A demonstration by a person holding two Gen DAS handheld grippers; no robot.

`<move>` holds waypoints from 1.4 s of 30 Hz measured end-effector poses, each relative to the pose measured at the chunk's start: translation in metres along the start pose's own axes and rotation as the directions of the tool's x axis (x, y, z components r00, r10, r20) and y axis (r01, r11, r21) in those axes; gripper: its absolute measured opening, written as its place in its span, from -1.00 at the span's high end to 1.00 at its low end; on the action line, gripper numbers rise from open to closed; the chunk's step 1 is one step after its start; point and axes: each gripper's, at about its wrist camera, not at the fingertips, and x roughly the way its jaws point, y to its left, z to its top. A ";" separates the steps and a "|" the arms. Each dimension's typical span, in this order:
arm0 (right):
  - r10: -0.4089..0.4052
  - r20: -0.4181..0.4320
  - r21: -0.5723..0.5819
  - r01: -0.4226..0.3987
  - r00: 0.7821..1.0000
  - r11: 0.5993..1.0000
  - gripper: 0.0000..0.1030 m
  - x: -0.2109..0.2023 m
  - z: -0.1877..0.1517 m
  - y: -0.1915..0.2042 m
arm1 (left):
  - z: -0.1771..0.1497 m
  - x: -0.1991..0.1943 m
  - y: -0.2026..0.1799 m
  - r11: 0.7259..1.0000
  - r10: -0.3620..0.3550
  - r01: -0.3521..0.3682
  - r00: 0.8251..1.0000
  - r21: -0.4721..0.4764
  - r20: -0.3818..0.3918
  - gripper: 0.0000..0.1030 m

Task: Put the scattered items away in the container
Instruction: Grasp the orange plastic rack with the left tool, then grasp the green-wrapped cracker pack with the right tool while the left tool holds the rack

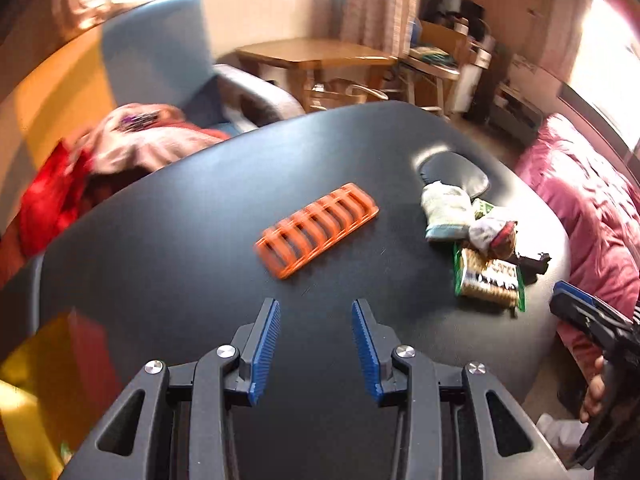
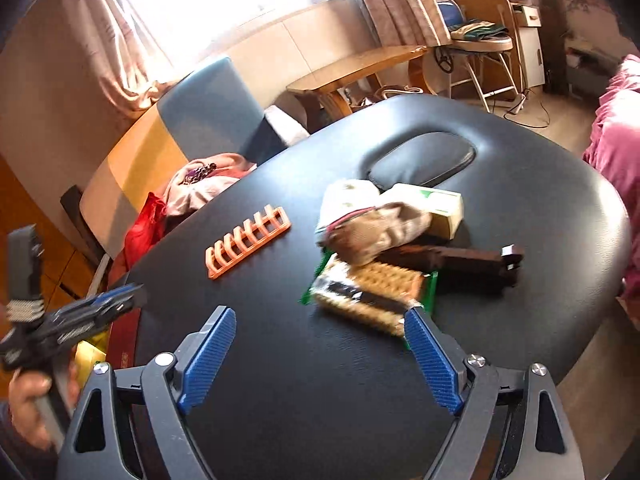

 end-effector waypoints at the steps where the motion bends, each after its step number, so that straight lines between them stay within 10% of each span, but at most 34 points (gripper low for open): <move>1: -0.001 -0.002 0.000 0.001 1.000 1.000 -0.71 0.001 0.001 -0.003 | 0.007 0.009 -0.002 1.000 -0.010 0.010 1.000 0.019 -0.008 0.17; 20: 0.000 -0.014 0.030 0.001 1.000 1.000 -0.73 0.020 0.023 -0.031 | 0.080 0.128 0.002 0.942 -0.132 0.193 0.966 0.276 -0.223 -0.03; 35: 0.011 -0.053 -0.021 -0.012 0.999 1.000 -0.77 0.035 0.019 -0.029 | -0.003 0.093 0.012 0.995 -0.046 0.066 0.968 0.073 -0.245 -0.06; 42: 0.005 -0.097 -0.129 -0.017 0.995 0.992 -0.77 0.049 0.019 -0.021 | -0.057 0.049 0.026 0.985 -0.023 -0.011 0.980 -0.172 -0.198 -0.05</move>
